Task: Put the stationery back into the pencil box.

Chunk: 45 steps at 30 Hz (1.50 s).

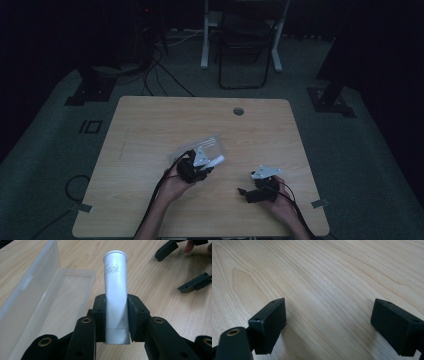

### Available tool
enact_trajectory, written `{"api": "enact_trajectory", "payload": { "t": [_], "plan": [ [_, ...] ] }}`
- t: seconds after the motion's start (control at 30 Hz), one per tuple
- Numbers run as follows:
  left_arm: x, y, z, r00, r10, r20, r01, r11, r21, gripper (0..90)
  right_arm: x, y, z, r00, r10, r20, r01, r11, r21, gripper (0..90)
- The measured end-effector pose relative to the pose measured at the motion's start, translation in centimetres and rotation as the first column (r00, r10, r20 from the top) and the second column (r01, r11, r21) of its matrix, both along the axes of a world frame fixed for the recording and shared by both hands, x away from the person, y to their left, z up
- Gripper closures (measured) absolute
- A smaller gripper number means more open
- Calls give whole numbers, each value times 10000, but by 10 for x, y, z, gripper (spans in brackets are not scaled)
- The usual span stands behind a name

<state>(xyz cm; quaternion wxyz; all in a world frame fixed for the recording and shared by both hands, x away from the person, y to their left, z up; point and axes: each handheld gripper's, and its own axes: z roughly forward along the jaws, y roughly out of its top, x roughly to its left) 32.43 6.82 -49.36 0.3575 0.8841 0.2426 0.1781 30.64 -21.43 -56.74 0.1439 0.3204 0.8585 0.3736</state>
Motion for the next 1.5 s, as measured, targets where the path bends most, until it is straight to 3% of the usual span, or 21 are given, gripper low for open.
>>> {"api": "enact_trajectory", "payload": {
  "t": [1.5],
  "plan": [
    [18,18,3,9952,887,413,-887,9961,-15,711,0,0,0,10000,0,-2,0,10000,-5,129]
  ]
}}
